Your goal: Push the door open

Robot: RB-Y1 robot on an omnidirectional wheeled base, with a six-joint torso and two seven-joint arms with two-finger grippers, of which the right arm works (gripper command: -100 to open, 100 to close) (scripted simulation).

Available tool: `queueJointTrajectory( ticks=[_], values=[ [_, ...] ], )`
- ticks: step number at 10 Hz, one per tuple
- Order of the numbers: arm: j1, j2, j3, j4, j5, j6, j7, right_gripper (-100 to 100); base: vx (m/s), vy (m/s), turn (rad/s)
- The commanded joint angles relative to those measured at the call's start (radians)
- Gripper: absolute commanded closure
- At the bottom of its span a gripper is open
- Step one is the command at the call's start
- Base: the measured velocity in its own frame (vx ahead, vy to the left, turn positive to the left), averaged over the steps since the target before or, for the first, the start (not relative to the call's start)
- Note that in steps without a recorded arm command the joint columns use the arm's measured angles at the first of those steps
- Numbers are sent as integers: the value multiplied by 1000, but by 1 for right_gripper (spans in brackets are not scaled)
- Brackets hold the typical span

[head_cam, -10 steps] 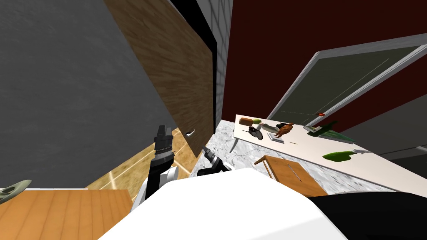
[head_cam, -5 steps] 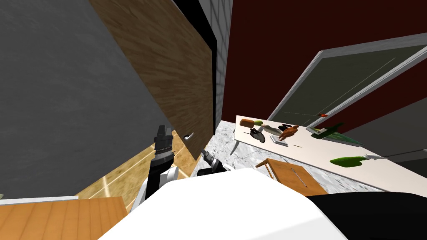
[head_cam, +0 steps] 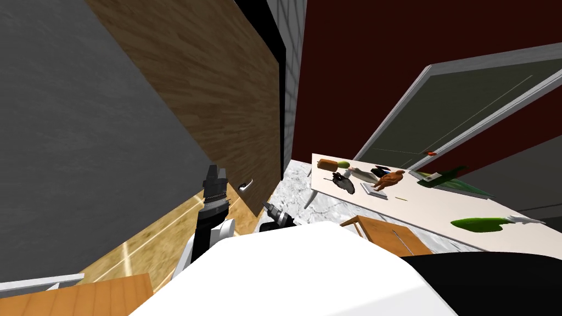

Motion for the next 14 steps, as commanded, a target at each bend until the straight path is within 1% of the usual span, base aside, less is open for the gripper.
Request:
queueJointTrajectory(
  ticks=[1,2,3,4,6,7,8,9,14],
  values=[
    [-13,-1,19,28,0,-6,-5,-100,133,-6,-10],
    [-23,-2,40,55,1,-10,-9,-100,167,-3,-24],
    [-26,-2,46,63,2,-12,-10,-100,155,-8,-14],
    [-35,-2,66,88,2,-16,-13,-100,174,-6,-11],
    [-46,-3,88,118,3,-21,-17,-100,177,2,-14],
    [-48,-3,93,124,4,-22,-18,-100,152,1,-9],
    [-45,-5,89,115,4,-19,-16,-100,62,0,0],
    [-46,1,85,125,3,-22,-16,-100,57,89,41],
    [-47,17,73,145,4,-26,-12,-100,90,153,21]
  ],
)
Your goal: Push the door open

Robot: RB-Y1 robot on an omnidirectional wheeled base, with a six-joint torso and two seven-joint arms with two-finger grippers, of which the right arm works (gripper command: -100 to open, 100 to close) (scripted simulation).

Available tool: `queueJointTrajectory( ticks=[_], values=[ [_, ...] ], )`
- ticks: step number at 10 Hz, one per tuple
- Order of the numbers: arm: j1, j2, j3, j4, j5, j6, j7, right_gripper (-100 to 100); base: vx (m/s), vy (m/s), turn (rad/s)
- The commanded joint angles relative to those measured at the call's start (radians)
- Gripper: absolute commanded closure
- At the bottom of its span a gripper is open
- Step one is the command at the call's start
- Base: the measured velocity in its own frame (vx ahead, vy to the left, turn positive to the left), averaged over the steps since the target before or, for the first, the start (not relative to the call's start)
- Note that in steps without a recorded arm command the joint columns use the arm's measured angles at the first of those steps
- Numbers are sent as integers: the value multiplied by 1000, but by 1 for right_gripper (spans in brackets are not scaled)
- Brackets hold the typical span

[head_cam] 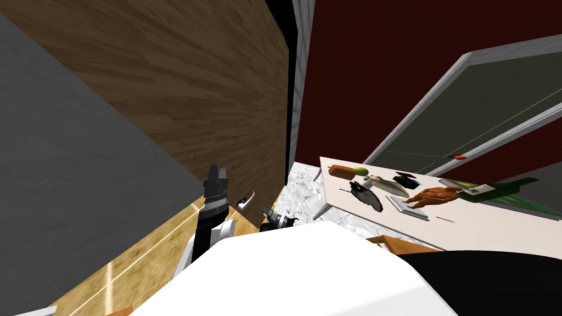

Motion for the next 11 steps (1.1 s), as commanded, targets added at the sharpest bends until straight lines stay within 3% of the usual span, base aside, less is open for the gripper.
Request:
queueJointTrajectory(
  ticks=[1,7,8,11],
  values=[
    [-1,7,-6,9,0,-1,2,-100,126,126,56],
    [-2,24,-19,31,0,-5,6,-100,100,157,27],
    [-2,24,-19,31,0,-5,6,100,-5,-6,-2],
    [-2,24,-19,31,0,-5,6,100,-14,-25,2]
  ],
)
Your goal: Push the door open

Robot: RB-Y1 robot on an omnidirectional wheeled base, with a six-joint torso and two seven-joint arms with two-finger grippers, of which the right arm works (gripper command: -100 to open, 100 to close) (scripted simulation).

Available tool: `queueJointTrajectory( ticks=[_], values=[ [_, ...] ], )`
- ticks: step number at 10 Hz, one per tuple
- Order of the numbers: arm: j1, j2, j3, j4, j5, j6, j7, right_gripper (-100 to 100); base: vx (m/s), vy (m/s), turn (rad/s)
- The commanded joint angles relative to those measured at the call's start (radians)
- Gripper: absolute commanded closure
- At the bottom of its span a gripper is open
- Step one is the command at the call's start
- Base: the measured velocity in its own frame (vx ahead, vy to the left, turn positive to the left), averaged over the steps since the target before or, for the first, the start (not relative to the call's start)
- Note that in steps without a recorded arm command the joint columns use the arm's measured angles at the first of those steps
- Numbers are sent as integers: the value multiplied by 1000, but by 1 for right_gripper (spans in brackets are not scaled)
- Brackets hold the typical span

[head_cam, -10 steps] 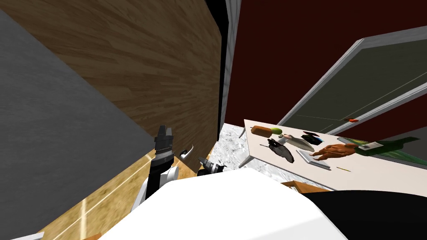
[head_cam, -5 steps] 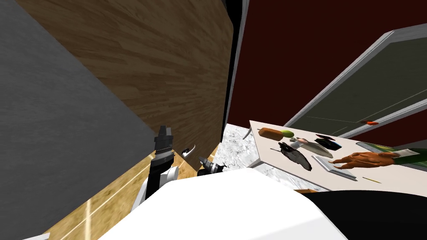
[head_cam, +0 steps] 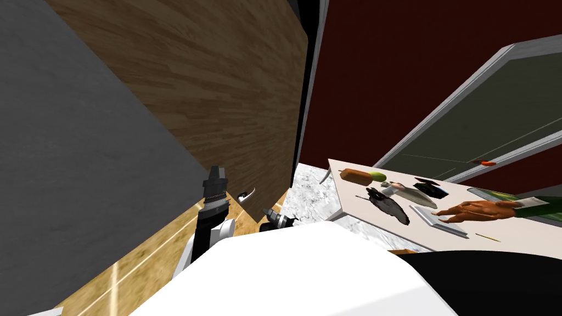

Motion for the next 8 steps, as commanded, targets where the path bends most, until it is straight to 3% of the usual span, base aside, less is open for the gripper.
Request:
queueJointTrajectory(
  ticks=[1,2,3,8],
  values=[
    [0,0,0,0,0,0,0,100,-4,-9,0],
    [0,0,0,0,0,0,0,100,0,0,0],
    [2,10,-32,9,-5,3,12,-100,-39,65,-115],
    [7,47,-141,40,-23,14,53,-100,-87,158,-111]
  ],
)
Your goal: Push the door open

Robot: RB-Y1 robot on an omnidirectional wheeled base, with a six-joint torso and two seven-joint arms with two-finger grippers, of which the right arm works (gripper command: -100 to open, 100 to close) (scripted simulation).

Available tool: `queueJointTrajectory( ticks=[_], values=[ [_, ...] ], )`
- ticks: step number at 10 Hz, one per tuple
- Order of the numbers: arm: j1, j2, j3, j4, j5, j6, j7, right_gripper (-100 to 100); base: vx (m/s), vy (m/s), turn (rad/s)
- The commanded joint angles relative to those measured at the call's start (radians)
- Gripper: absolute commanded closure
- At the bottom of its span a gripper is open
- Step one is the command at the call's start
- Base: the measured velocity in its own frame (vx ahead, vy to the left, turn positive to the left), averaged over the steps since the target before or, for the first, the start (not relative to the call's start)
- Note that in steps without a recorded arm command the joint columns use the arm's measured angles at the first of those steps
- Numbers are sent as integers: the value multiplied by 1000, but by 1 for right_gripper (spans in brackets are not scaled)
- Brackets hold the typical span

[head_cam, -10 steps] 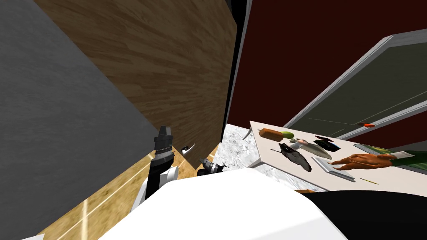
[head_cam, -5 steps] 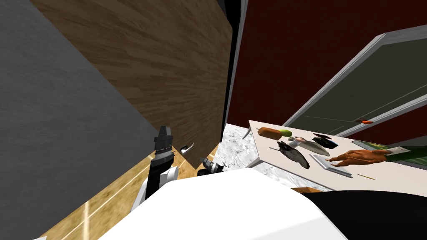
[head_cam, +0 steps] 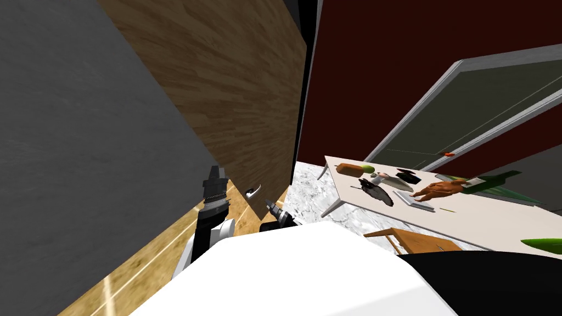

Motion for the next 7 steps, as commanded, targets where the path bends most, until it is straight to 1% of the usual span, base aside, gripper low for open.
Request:
queueJointTrajectory(
  ticks=[1,2,3,4,5,7],
  values=[
    [0,12,-29,10,-5,3,11,-100,-78,143,-106],
    [1,20,-51,16,-8,6,19,-100,-85,119,-86],
    [2,26,-65,20,-11,7,25,-100,-76,109,-66],
    [-1,21,-55,16,-9,9,19,-100,-30,48,-14],
    [-5,20,-62,25,-10,7,22,-100,65,81,34],
    [-7,21,-68,32,-9,6,25,-100,168,131,28]
  ],
)
